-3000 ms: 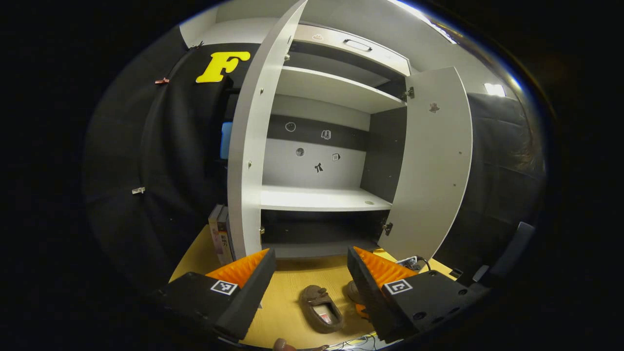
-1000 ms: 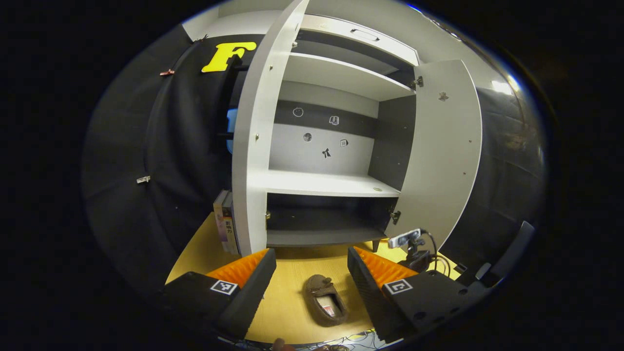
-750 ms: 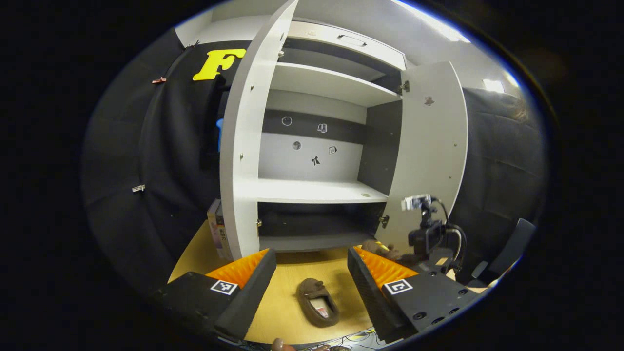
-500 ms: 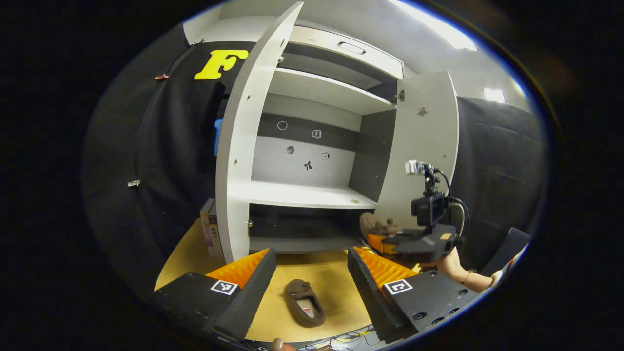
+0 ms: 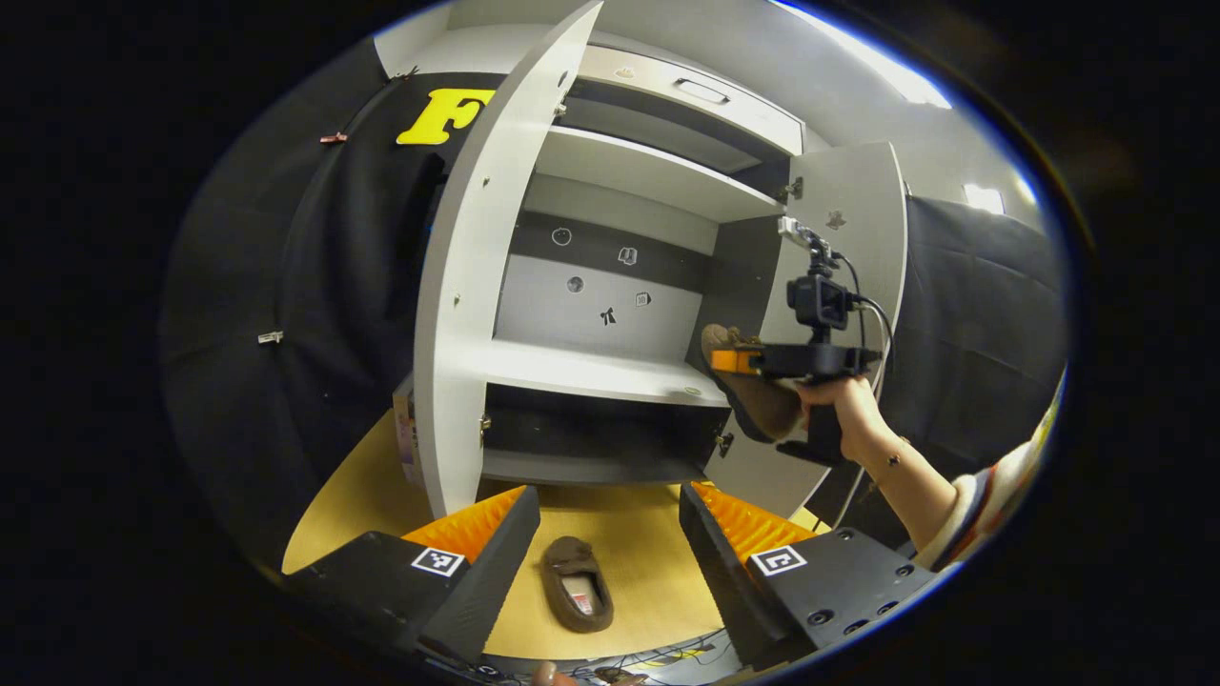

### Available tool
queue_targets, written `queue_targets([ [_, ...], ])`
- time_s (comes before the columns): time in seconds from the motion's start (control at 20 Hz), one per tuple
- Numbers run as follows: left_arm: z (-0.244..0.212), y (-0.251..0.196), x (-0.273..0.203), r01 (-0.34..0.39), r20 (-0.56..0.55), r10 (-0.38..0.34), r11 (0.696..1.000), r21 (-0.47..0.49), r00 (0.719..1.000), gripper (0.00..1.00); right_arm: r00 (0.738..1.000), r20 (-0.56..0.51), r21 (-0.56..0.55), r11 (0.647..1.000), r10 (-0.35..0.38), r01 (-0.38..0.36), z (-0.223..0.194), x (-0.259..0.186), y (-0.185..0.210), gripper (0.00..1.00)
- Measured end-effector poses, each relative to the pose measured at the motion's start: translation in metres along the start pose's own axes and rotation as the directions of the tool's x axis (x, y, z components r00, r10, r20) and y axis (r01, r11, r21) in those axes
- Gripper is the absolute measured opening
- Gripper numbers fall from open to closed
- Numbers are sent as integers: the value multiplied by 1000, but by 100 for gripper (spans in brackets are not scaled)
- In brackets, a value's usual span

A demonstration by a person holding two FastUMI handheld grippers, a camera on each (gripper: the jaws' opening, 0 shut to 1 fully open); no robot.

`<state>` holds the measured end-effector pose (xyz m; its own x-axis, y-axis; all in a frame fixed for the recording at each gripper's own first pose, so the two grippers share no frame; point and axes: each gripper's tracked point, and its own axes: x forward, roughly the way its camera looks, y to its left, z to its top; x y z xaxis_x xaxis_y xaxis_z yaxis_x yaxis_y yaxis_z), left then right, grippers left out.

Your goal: Grab one shoe with the right hand and put it into the shoe cabinet, grab the other shoe with the left hand and put it into the shoe cabinet; then close the right door with the right hand and the left door with the left hand.

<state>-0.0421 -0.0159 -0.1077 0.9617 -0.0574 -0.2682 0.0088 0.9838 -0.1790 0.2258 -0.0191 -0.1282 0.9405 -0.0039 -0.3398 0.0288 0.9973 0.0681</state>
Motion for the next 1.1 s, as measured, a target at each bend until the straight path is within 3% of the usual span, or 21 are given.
queue_targets([
  [0.5,10,-15,71,-204,44,207,977,-60,977,93,984,-168,27,998,55,-51,11,158,-12,10],
  [0.75,13,-10,86,-268,29,270,962,-59,962,93,966,-255,31,999,36,-29,-8,204,-11,10],
  [1.0,15,-3,88,-312,15,312,949,-42,950,93,939,-338,49,998,55,-40,-33,222,1,7],
  [1.05,13,-1,86,-319,8,320,947,-41,947,93,934,-349,69,996,81,-60,-36,223,8,10],
  [1.1,12,0,85,-326,5,326,945,-42,945,93,933,-350,75,995,87,-65,-36,223,11,22],
])
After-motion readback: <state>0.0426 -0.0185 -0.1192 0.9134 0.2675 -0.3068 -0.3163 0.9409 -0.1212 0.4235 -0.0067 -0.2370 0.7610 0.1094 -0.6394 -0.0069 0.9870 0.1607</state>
